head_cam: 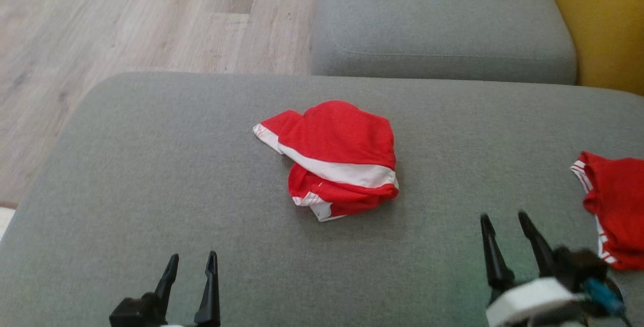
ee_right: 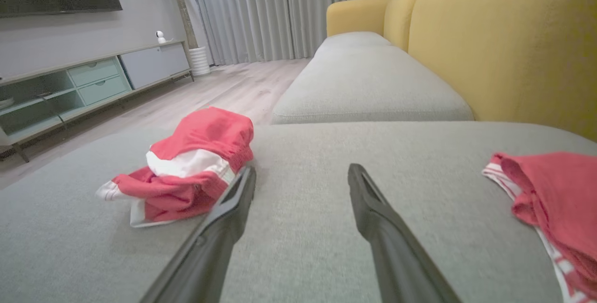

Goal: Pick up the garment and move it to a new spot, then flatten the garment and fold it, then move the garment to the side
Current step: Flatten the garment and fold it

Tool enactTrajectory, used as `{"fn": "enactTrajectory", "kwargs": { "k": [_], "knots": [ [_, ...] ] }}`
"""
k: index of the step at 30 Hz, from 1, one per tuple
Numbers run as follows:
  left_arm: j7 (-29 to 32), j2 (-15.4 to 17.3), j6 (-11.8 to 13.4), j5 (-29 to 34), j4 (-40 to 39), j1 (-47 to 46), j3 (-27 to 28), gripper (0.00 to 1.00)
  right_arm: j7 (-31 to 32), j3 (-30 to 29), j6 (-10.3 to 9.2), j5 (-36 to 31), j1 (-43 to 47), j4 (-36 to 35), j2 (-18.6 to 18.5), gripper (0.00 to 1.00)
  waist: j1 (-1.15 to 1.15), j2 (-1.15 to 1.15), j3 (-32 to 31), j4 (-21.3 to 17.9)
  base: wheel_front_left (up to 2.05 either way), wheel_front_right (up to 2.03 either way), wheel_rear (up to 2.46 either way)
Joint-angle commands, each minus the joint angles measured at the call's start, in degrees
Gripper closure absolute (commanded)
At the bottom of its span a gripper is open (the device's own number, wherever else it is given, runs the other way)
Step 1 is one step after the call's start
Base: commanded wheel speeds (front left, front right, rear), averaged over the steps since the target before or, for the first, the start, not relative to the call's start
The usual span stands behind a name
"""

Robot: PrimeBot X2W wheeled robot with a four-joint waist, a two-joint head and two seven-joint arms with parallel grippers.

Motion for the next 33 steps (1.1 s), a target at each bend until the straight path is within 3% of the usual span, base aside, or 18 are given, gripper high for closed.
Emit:
{"fn": "enactTrajectory", "kwargs": {
  "k": [1, 7, 19, 33],
  "knots": [
    [-0.3, 1.35, 0.13, 0.59, -1.87, -3.13, 2.32, 0.0, 0.58, 2.06, 0.2, -0.78, -5.64, -1.95, -0.43, 0.0, 0.0, 0.0, 0.93, 1.01, 0.0, 0.0, 0.0],
    [0.35, 0.86, 0.1, 1.76, -2.46, -4.6, 0.99, 0.0, 2.39, 5.43, 0.2, -0.82, -14.11, 3.21, -0.43, 0.0, 0.0, 0.0, 3.4, 4.56, 0.0, 0.0, 0.0],
    [1.31, 0.06, -0.01, 2.65, -1.84, -6.3, -0.54, 0.0, 0.64, 2.54, 0.2, 3.84, -26.67, 29.14, -0.43, 0.0, 0.0, 0.0, 6.31, 13.81, 0.0, 0.0, 0.0],
    [1.06, 0.17, 0.11, 2.34, -1.42, -5.37, -0.76, 0.0, -1.74, 11.38, 0.2, 17.51, -30.88, 40.38, -0.43, 0.0, 0.0, 0.0, 5.86, 14.3, 0.0, 0.0, 0.0]
  ]
}}
